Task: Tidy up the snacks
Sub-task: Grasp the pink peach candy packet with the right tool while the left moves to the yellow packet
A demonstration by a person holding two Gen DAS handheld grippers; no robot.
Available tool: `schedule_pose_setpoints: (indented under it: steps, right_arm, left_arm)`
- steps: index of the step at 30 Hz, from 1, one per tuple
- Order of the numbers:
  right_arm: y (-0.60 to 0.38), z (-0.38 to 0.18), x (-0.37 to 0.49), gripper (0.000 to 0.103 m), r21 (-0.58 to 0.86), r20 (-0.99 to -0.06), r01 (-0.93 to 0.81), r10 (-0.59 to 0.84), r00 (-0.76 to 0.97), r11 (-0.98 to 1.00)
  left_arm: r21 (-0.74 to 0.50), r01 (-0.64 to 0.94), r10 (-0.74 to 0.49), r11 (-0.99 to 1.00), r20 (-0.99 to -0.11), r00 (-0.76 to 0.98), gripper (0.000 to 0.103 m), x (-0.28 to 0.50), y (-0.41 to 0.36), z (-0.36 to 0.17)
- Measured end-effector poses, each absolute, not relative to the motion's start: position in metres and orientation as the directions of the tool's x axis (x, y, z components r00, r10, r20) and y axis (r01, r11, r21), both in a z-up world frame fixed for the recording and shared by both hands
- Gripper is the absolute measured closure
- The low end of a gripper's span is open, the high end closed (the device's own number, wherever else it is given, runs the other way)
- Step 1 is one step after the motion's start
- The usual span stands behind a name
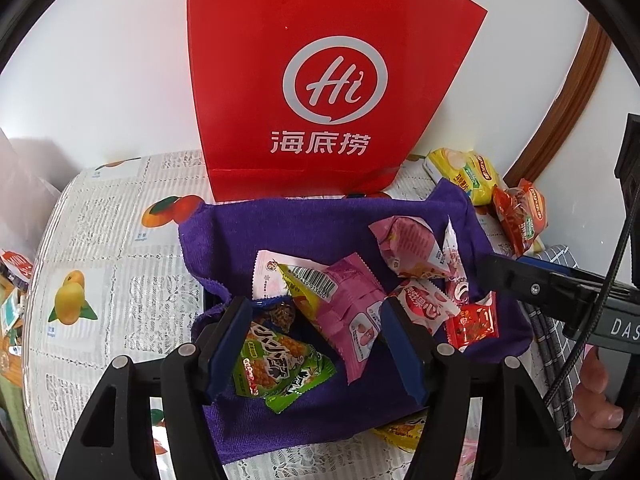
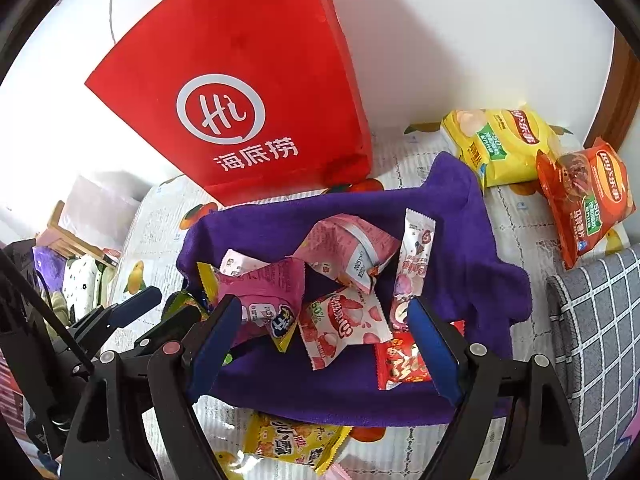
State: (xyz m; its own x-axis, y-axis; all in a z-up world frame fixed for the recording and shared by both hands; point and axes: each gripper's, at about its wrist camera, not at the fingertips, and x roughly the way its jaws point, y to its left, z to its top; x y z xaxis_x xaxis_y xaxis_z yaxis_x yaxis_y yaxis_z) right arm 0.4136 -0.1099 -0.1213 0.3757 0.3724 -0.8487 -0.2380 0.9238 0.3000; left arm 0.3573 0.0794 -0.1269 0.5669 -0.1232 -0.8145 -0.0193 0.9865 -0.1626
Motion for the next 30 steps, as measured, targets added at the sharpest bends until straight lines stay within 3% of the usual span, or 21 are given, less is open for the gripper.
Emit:
schedule_pose_setpoints:
  steps: [30]
  right_arm:
    - [-0.122,-0.086,0.35,0.019,0.26,-0.799,-0.233,0.344,0.494,0.937]
  left_arm:
    - [-0.178,0.002,-0.142,0.984,-0.775,0.615,0.038,0.336,0.088,-0.091]
